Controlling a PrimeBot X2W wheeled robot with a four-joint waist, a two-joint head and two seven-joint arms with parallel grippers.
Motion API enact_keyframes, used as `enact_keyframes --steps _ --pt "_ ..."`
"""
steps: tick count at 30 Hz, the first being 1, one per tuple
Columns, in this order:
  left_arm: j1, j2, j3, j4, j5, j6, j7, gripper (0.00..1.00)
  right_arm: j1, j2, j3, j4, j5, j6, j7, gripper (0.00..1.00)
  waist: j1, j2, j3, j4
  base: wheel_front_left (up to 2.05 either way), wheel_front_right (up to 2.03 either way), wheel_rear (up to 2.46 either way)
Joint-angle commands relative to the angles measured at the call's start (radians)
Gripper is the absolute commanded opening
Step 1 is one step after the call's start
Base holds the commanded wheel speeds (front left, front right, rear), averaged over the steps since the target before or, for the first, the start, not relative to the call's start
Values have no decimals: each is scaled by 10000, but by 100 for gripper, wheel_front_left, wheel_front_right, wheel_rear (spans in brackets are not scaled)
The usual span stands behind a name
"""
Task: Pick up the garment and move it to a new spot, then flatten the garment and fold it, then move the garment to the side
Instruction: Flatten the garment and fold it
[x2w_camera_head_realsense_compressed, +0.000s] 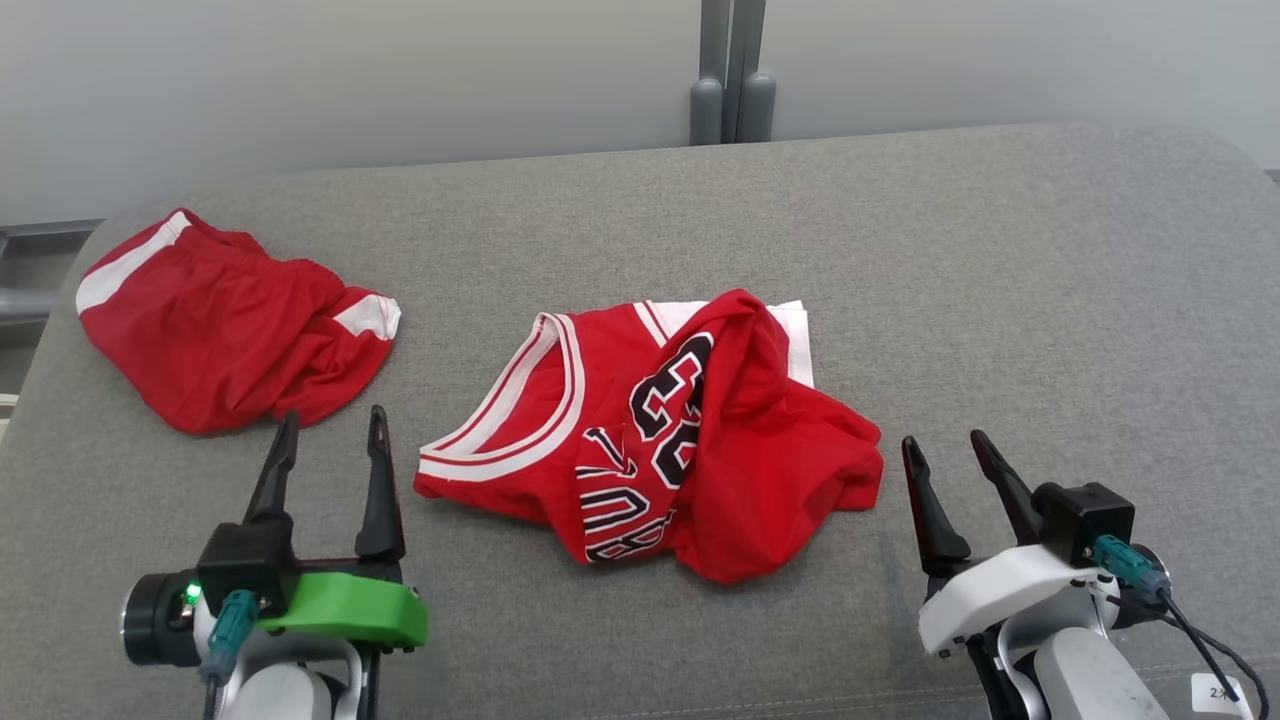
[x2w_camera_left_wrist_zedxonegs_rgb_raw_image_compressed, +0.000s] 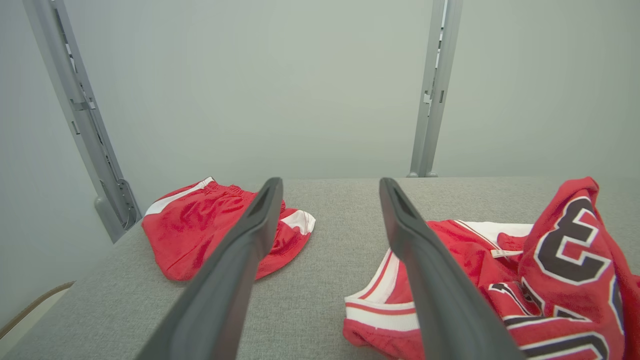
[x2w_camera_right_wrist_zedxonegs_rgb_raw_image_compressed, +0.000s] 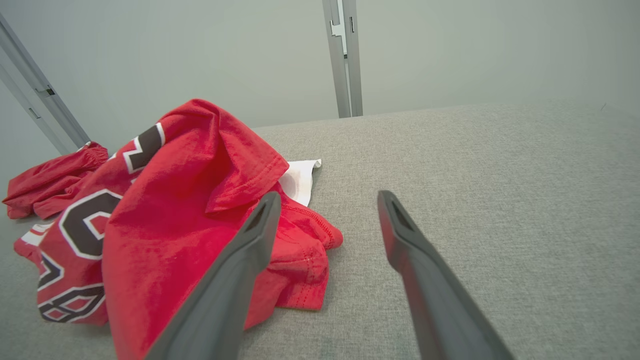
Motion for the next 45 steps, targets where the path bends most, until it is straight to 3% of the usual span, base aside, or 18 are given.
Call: enact_keyframes --steps 1,7,13,19,38,39,40,45 --pt "151 -9 118 -120 90 49 -25 100 98 -31 -35 33 -118 1 -47 100 0 0 -44 42 0 0 0" --pt "705 -133 666 -717 240 53 -25 100 148 -29 -273 113 -174 1 -47 100 0 0 -87 205 0 0 0" --pt "939 -113 519 -717 919 106 -25 100 136 -32 -469 561 -179 1 88 100 0 0 -67 507 0 0 0" --pt "823 -205 465 -766 875 80 -25 100 -271 -186 -382 1037 -109 1 353 100 0 0 -12 730 0 0 0" --pt "581 -310 99 -625 800 -50 -25 100 -1921 -583 665 4557 944 1 505 100 0 0 55 1880 0 0 0" --pt "593 -314 91 -619 789 -48 -25 100 -1986 -597 727 4684 1009 1 472 37 0 0 60 1927 0 0 0" --pt "608 -316 85 -608 777 -34 -25 100 -2040 -615 803 4797 1069 1 438 0 0 0 63 1962 0 0 0" --pt "757 -324 157 -619 733 14 -25 100 -2204 -692 1057 5056 1284 1 163 0 0 0 38 1977 0 0 0"
